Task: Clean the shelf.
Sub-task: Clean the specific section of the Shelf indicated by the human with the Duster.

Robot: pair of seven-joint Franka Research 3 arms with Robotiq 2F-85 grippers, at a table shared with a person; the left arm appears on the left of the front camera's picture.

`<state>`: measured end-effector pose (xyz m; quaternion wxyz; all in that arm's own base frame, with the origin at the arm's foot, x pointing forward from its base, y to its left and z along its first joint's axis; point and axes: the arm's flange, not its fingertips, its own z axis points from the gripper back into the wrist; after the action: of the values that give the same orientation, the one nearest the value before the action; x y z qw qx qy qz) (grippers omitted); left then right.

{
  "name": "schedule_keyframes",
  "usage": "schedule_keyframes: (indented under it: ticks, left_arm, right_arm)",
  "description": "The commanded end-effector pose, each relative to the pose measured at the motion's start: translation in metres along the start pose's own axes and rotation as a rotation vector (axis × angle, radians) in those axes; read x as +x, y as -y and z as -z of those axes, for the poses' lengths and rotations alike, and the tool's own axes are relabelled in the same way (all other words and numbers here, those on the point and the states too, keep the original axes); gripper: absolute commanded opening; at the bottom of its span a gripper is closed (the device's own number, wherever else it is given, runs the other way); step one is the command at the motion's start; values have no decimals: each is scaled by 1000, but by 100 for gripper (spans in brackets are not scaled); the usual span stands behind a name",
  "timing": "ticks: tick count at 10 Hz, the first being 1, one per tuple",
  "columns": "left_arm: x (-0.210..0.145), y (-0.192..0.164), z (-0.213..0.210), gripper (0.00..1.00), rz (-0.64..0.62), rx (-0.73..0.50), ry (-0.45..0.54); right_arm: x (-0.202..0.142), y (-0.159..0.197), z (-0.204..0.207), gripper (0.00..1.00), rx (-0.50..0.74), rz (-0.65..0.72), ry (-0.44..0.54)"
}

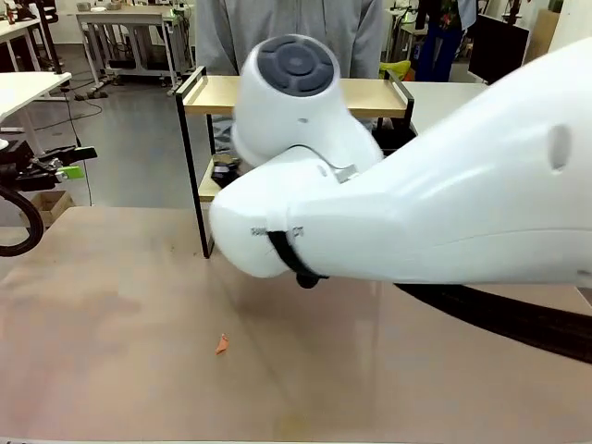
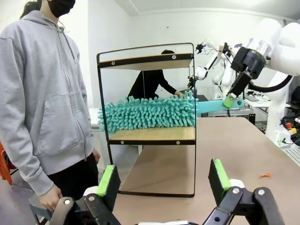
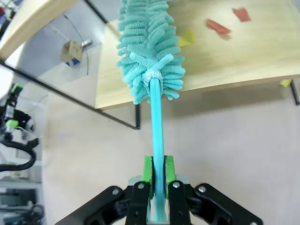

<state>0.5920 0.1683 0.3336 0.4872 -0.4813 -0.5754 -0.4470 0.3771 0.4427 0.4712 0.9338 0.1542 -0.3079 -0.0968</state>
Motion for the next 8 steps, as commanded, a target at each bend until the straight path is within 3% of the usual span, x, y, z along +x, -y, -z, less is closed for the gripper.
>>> schedule_keyframes:
  ticks: [1, 8]
  left_arm:
    - [3, 1, 2, 100, 4, -1, 0]
    - [3, 1, 2, 100, 4, -1, 0]
  right_arm:
    - [0, 43, -25, 13, 11, 52, -27]
    - [16, 162, -97, 13, -186, 186, 18]
